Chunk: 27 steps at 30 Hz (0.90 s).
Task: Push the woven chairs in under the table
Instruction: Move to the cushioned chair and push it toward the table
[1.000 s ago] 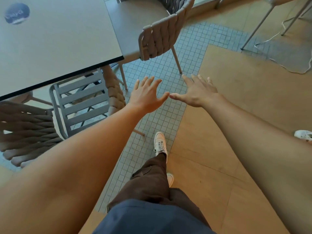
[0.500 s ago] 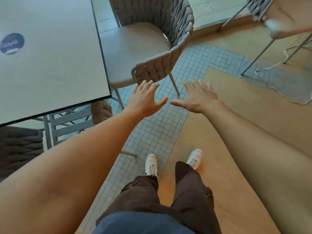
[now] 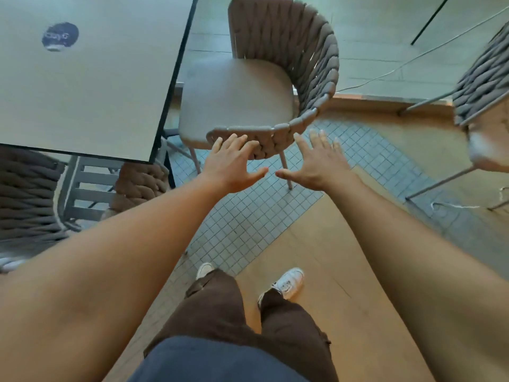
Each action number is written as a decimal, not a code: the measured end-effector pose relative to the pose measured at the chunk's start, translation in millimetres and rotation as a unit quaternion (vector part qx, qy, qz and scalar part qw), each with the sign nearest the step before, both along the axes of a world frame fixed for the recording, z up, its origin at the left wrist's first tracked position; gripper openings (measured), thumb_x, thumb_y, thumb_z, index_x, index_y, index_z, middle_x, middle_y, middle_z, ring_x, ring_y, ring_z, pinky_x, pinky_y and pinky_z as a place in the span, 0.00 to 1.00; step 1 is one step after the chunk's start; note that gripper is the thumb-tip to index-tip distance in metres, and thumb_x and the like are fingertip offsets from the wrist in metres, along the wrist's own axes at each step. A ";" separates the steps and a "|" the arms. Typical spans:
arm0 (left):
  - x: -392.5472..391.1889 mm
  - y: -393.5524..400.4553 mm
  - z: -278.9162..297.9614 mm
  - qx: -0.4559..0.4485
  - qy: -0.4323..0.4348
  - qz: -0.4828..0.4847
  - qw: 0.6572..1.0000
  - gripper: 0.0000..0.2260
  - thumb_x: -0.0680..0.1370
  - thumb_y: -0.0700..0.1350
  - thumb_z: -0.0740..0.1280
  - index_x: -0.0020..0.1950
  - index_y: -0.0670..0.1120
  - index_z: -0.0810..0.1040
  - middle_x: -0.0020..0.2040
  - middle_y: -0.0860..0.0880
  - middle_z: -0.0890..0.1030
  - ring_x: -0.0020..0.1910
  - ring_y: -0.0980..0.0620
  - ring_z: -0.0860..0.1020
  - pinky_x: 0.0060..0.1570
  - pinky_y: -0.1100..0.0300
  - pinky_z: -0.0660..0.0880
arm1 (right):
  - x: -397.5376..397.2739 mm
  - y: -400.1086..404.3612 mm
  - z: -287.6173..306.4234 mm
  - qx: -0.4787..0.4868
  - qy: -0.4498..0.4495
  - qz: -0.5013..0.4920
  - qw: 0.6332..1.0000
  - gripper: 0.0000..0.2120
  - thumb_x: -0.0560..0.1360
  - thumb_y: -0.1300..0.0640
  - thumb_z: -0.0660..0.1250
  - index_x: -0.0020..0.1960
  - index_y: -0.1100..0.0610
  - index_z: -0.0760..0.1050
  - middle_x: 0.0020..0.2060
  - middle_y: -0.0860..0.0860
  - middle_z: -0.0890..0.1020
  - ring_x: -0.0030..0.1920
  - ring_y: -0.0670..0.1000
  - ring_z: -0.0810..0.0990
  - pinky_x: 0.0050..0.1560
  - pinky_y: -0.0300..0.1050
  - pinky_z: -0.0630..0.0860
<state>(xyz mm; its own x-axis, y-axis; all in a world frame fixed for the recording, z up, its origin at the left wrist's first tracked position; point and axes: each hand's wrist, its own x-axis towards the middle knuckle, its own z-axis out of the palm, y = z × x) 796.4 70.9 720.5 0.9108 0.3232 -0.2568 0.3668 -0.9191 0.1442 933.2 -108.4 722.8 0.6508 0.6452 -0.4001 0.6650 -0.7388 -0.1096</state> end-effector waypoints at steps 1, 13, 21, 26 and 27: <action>6.2 -5.0 0.6 0.001 0.000 0.009 1.000 0.36 0.78 0.71 0.56 0.80 0.52 0.61 0.81 0.46 0.61 0.81 0.45 0.55 0.79 0.42 0.49 | 9.9 -1.6 1.4 -0.006 0.000 0.013 1.000 0.53 0.70 0.20 0.55 0.83 0.49 0.43 0.83 0.58 0.45 0.82 0.59 0.42 0.79 0.64 0.42; 70.4 -13.2 -27.3 -0.019 0.009 0.084 0.996 0.35 0.79 0.69 0.57 0.80 0.52 0.61 0.80 0.46 0.62 0.80 0.46 0.56 0.79 0.41 0.50 | 103.8 21.5 -21.8 -0.002 0.004 0.112 0.994 0.54 0.69 0.20 0.56 0.83 0.49 0.44 0.83 0.58 0.46 0.82 0.59 0.42 0.79 0.64 0.43; 135.9 8.7 -58.0 -0.036 0.040 0.114 0.992 0.35 0.77 0.70 0.57 0.79 0.52 0.63 0.80 0.45 0.63 0.80 0.44 0.57 0.78 0.41 0.52 | 178.7 47.7 -47.6 -0.026 0.005 0.156 0.987 0.54 0.70 0.21 0.59 0.83 0.49 0.43 0.83 0.58 0.46 0.82 0.59 0.42 0.78 0.62 0.41; 174.0 16.1 -69.1 -0.027 0.030 0.117 0.992 0.37 0.76 0.72 0.53 0.79 0.52 0.63 0.79 0.46 0.66 0.79 0.45 0.60 0.77 0.42 0.55 | 221.7 65.5 -50.5 -0.035 0.000 0.195 0.980 0.55 0.70 0.22 0.61 0.83 0.49 0.41 0.83 0.58 0.46 0.82 0.59 0.43 0.79 0.63 0.42; 180.8 16.4 -71.3 -0.026 0.031 0.125 0.991 0.37 0.76 0.73 0.53 0.79 0.52 0.64 0.78 0.46 0.66 0.78 0.45 0.61 0.77 0.42 0.55 | 229.8 69.6 -50.8 -0.033 -0.001 0.208 0.978 0.56 0.70 0.22 0.61 0.83 0.50 0.40 0.83 0.58 0.46 0.82 0.59 0.43 0.79 0.63 0.42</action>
